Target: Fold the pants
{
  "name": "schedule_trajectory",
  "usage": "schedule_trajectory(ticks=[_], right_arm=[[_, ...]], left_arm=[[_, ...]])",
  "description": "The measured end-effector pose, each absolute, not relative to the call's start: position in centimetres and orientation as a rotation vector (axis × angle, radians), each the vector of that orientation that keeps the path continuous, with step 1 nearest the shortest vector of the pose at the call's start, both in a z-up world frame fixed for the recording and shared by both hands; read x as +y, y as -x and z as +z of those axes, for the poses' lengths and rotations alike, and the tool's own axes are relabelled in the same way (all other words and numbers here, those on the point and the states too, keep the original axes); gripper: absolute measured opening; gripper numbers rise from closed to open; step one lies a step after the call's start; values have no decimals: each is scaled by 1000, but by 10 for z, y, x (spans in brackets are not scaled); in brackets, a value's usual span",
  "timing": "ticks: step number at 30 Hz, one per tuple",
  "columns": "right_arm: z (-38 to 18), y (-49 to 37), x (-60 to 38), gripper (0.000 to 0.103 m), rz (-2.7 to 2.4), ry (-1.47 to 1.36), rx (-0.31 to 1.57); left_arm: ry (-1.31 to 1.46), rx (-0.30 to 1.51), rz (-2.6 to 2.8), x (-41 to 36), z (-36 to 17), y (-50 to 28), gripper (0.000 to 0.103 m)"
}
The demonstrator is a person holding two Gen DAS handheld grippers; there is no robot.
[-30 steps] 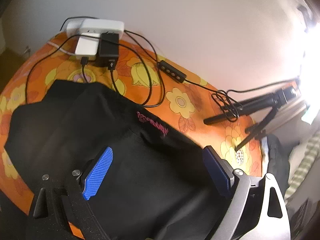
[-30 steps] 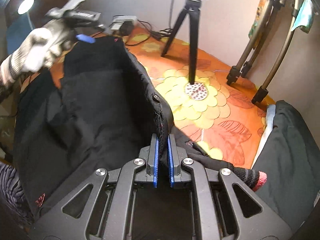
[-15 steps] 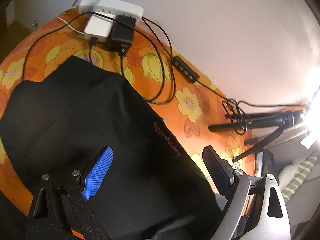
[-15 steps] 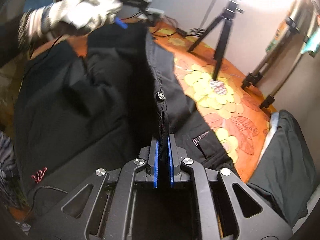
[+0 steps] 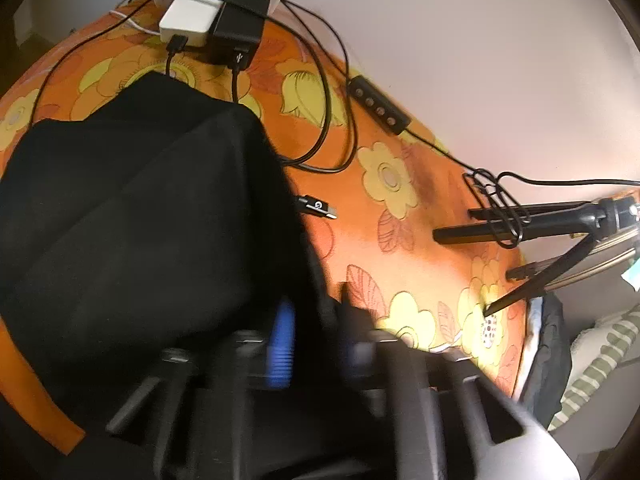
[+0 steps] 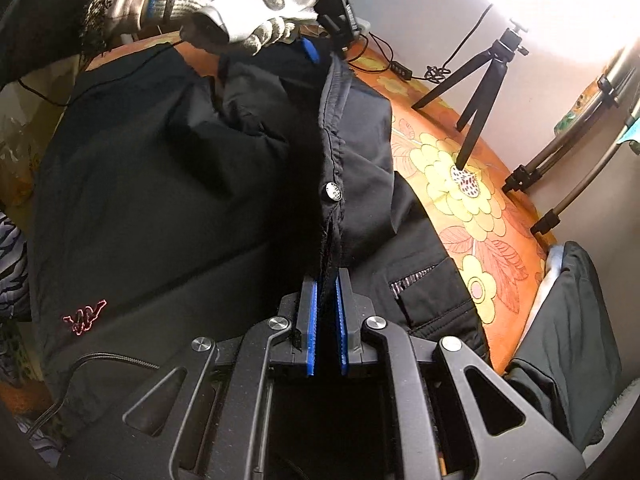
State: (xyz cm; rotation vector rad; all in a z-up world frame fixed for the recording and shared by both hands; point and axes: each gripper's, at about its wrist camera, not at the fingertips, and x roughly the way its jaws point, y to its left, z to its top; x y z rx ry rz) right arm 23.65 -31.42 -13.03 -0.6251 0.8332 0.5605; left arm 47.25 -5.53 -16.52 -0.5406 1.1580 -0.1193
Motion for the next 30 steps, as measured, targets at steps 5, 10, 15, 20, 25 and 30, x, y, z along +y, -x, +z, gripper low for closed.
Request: schedule_trajectory(ticks=[5,10,15,20,25,30], right_arm=[[-121,-242,-321,9,517,583,829],[-99,-253,-333,9,450,513,807],[-72,-255,-335,9,404,484,770],[-50,-237,-330,9,407,498,752],[-33,-199,-321,9,458,533,746],[-45,-147,-309,9,514,578,793]], left_arm=[[541,1061,-138,-51,-146,-462,4],[532,972,-147,-38,-118,-447,4],[502,876,-169,-23,-81,-414,4],[512,823,-186,0,-61,-372,4],[527,788,-192,18,-59,-319,4],[517,752,-187,33,-64,-259,4]])
